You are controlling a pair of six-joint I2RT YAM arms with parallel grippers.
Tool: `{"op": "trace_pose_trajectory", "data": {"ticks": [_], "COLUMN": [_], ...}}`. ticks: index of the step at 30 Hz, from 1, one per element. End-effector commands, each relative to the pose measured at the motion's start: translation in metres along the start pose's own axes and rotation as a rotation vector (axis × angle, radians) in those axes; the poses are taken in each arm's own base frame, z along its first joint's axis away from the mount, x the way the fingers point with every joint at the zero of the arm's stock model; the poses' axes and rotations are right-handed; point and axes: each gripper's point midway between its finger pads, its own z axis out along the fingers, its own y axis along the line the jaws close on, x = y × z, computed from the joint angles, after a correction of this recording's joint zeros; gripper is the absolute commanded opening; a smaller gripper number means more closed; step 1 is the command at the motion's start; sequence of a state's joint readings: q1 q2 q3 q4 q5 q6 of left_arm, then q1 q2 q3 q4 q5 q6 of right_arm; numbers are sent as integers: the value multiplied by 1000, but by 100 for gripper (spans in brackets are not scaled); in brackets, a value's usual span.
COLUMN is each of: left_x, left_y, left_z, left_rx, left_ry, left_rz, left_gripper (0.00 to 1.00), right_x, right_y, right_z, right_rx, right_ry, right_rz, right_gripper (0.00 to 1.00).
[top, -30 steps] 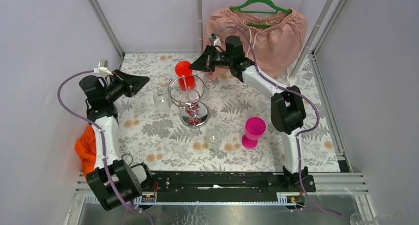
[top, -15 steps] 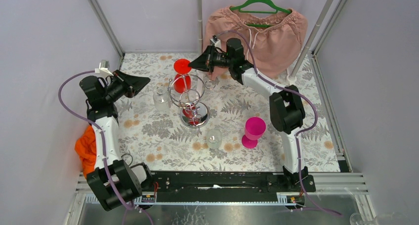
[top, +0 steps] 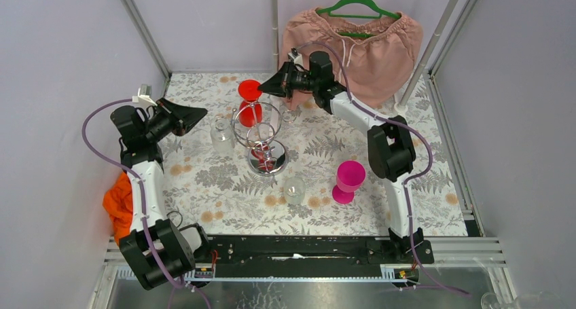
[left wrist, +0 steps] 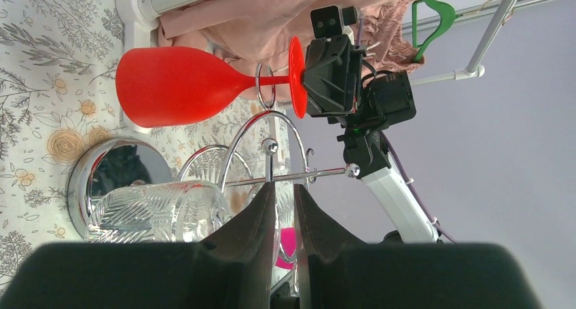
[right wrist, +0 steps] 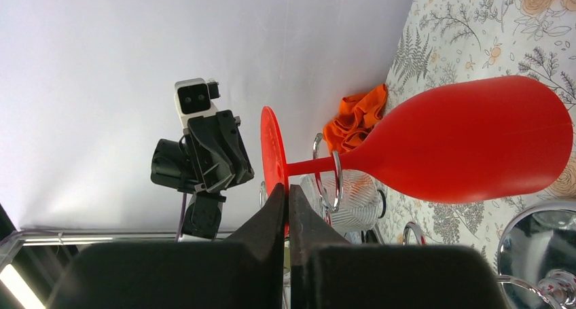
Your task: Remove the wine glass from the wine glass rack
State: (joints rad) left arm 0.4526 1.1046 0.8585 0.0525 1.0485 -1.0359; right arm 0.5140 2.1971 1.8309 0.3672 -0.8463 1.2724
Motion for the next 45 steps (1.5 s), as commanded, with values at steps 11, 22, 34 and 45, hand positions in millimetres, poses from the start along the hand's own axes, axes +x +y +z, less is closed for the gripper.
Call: {"op": "trace_pose_trajectory", "data": {"ticks": [11,22,34,45], "left_x": [2,2,3,2], "left_y": [2,2,5,8], "left_z": [-3,-3,-2,-2], "left_rx": [20,20,14,5], "left_ry": [0,-1,-5,-7], "left_rz": [45,46,43,41], "left_gripper": [22,22,22,22], "right_x": [-30,-53,-40,-28], "right_y": [18,36,81,114], "right_z": [14,2,-31,-62], "right_rx": [-38,-101,-148,-120], "right_ry": [-45,-100,-142,-202], "right_rz": [-28,-35,-118,-230], "right_gripper": [0,0,0,0]}}
